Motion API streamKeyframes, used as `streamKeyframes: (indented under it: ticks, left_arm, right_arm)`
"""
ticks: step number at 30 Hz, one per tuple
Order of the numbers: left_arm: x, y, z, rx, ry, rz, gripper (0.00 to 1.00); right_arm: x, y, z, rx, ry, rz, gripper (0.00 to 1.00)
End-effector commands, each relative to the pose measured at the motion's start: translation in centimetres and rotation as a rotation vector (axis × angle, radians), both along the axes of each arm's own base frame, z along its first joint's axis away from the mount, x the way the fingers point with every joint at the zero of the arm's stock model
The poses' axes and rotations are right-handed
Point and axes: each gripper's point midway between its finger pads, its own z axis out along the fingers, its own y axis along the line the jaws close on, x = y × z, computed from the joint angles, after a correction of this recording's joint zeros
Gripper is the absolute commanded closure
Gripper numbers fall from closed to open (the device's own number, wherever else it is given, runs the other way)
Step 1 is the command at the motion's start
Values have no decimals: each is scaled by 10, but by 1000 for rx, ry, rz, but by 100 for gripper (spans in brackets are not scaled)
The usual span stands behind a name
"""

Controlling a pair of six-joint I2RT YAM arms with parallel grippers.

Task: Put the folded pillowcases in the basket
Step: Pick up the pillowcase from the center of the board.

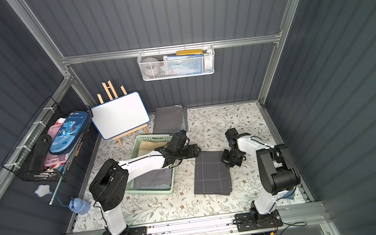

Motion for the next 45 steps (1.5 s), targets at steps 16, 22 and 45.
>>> streamKeyframes:
  ticks: [16, 22, 45]
  left_arm:
    - [11, -7, -41, 148, 27, -61, 36]
    - [12, -16, -55, 124, 28, -104, 42]
    - [3, -6, -70, 149, 44, -110, 86]
  right_arm:
    - [-99, -9, 61, 42, -125, -51, 53]
    - [-121, 4, 30, 114, -32, -77, 44]
    - [-132, 28, -25, 122, 118, -48, 50]
